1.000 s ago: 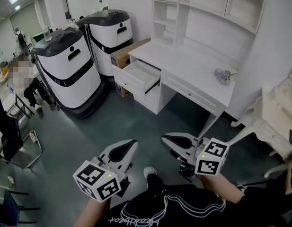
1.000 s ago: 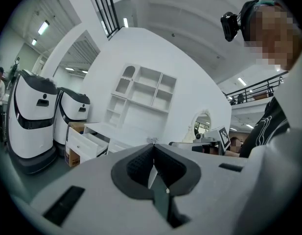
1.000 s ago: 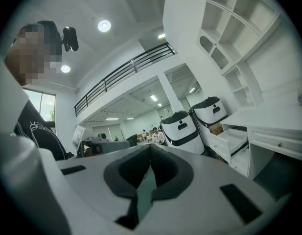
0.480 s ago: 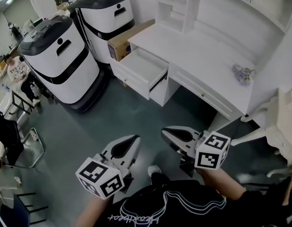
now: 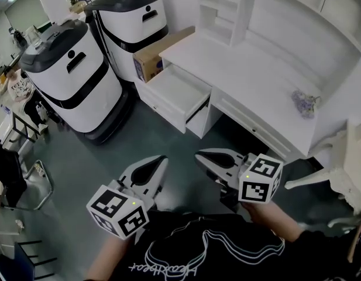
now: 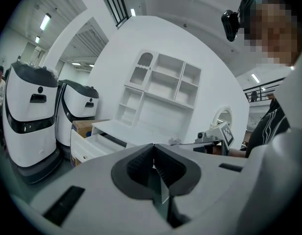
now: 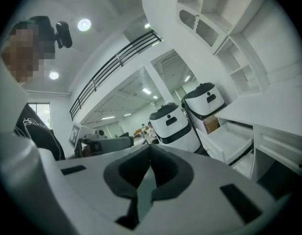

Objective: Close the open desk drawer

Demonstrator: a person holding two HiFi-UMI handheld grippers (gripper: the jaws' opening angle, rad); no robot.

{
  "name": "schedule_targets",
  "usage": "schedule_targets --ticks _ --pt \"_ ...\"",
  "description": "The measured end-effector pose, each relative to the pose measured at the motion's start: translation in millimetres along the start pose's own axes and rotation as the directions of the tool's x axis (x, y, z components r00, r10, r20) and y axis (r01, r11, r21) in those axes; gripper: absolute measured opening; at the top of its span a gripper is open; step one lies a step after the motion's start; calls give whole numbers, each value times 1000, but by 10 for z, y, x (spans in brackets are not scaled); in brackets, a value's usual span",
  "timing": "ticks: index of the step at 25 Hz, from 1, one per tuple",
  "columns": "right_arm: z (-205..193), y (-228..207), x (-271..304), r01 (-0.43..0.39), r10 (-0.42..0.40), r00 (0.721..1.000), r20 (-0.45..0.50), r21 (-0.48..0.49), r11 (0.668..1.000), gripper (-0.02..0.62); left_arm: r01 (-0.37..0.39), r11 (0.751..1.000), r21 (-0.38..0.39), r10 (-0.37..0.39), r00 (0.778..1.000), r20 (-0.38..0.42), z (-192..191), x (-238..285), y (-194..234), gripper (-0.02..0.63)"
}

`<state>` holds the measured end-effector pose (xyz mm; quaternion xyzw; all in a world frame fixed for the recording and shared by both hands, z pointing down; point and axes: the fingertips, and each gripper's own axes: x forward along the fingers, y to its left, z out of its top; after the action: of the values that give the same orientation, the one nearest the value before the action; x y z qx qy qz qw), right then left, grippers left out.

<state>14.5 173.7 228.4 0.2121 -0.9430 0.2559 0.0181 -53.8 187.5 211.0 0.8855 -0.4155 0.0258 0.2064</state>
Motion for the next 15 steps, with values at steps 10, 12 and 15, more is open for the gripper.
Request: schedule_targets --ticks 10,12,15 --pt "131 -547 321 73 -73 997 6 36 997 6 25 999 -30 -25 1000 -15 28 409 623 5" --pt "191 -689 430 85 -86 996 10 50 995 6 26 999 -21 -27 999 -35 30 541 814 5" --pt "278 -935 617 104 -105 994 14 80 991 6 40 999 -22 -41 997 -67 38 765 1113 5"
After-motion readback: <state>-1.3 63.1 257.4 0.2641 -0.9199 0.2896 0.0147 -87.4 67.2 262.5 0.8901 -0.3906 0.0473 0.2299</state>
